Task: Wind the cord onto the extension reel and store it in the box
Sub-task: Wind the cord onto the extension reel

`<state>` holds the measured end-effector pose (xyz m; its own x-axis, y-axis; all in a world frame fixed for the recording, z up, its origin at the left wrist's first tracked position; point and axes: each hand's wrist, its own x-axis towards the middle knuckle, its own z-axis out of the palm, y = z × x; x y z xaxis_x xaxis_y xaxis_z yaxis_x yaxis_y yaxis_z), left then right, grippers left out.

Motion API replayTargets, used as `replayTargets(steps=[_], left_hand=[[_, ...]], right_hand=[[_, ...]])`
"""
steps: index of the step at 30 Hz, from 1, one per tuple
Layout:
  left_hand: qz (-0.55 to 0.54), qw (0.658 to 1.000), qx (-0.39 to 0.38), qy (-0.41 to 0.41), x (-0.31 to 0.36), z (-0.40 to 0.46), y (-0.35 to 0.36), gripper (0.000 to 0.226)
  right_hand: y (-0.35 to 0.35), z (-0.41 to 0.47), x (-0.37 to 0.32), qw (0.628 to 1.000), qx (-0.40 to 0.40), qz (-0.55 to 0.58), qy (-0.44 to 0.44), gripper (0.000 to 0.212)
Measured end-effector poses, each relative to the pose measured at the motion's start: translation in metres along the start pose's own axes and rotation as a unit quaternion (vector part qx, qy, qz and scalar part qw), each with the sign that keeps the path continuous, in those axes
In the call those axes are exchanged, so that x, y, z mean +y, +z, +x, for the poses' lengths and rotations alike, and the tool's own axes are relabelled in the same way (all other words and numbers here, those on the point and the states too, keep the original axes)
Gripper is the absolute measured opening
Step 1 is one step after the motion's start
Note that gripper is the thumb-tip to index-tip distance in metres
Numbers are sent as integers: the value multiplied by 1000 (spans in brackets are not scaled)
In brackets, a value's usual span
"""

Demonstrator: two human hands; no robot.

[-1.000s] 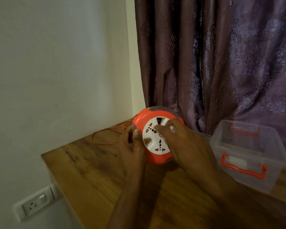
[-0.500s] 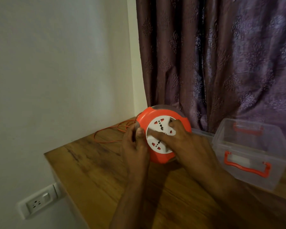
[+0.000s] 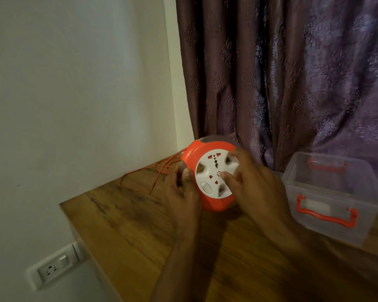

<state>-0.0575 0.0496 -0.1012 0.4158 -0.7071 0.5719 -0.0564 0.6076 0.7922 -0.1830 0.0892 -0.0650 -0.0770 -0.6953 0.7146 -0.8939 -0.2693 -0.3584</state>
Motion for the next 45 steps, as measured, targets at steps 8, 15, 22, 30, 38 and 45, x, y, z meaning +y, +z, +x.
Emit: replayTargets(steps=[8, 15, 22, 30, 38, 45], left_hand=[[15, 1000, 5, 7, 1, 2, -4, 10], [8, 1000, -18, 21, 4, -4, 0, 16], [3, 999, -26, 26, 0, -5, 4, 20], [-2, 1000, 0, -16, -3, -5, 6, 13], [0, 1000, 3, -15, -3, -2, 1, 20], [4, 1000, -3, -9, 3, -5, 2, 29]], right_hand=[[-10, 0, -2, 959, -186, -164, -138, 71], [0, -2, 1, 984, -35, -158, -74, 56], [3, 5, 6, 985, -78, 90, 128, 40], [-11, 3, -7, 979, -89, -141, -118, 52], [-19, 5, 0, 944, -203, -194, -173, 70], [-8, 1, -1, 972, -105, -183, -102, 61]])
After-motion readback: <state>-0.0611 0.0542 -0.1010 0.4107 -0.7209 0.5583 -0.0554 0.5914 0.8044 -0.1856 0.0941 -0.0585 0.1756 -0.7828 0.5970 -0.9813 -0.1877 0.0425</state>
